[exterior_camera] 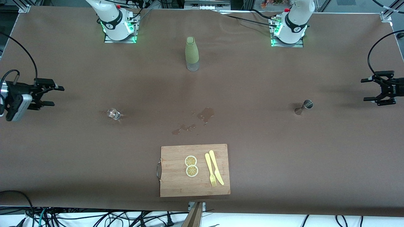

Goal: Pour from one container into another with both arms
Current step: 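Grasp the glass beaker with the right gripper while the left gripper grasps the jigger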

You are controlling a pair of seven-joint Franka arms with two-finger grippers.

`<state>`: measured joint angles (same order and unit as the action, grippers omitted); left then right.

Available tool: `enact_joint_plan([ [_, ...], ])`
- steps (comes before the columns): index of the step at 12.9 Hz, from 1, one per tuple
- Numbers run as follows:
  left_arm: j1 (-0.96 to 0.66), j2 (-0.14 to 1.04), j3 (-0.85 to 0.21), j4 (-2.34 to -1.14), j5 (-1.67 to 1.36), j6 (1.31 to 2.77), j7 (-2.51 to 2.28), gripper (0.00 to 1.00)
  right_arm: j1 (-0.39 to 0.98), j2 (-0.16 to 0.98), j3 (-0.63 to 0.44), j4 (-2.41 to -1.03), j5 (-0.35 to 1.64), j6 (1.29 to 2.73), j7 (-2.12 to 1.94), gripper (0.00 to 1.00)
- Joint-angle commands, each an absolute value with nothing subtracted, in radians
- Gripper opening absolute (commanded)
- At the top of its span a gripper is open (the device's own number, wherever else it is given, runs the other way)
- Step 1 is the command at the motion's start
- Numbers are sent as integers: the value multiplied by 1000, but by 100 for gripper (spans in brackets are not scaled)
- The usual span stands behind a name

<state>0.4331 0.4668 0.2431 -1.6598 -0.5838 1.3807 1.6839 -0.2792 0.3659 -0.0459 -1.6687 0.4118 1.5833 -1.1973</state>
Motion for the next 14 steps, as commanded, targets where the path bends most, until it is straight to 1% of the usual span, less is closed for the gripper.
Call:
enact_joint_plan([
  [1, 448, 540, 265, -1709, -698, 1376, 1956, 100, -319, 431, -38, -1704, 549, 1594, -1485, 100],
  [3, 459, 615, 265, -1762, -803, 1350, 2153, 100, -325, 459, -38, -1770, 651, 1682, -1696, 100],
  [5, 459, 673, 265, -1776, -870, 1330, 2319, 100, -327, 469, -38, -1840, 768, 1764, -1893, 100],
  [9, 459, 768, 262, -1773, -932, 1322, 2531, 100, -334, 603, -38, -1853, 1000, 1781, -2263, 100],
  [11, 457, 831, 256, -1766, -994, 1322, 2646, 100, -336, 659, -38, -1855, 1023, 1772, -2347, 100],
  [14, 453, 886, 236, -1766, -1075, 1324, 2741, 100, -337, 715, -38, -1855, 1083, 1766, -2520, 100],
])
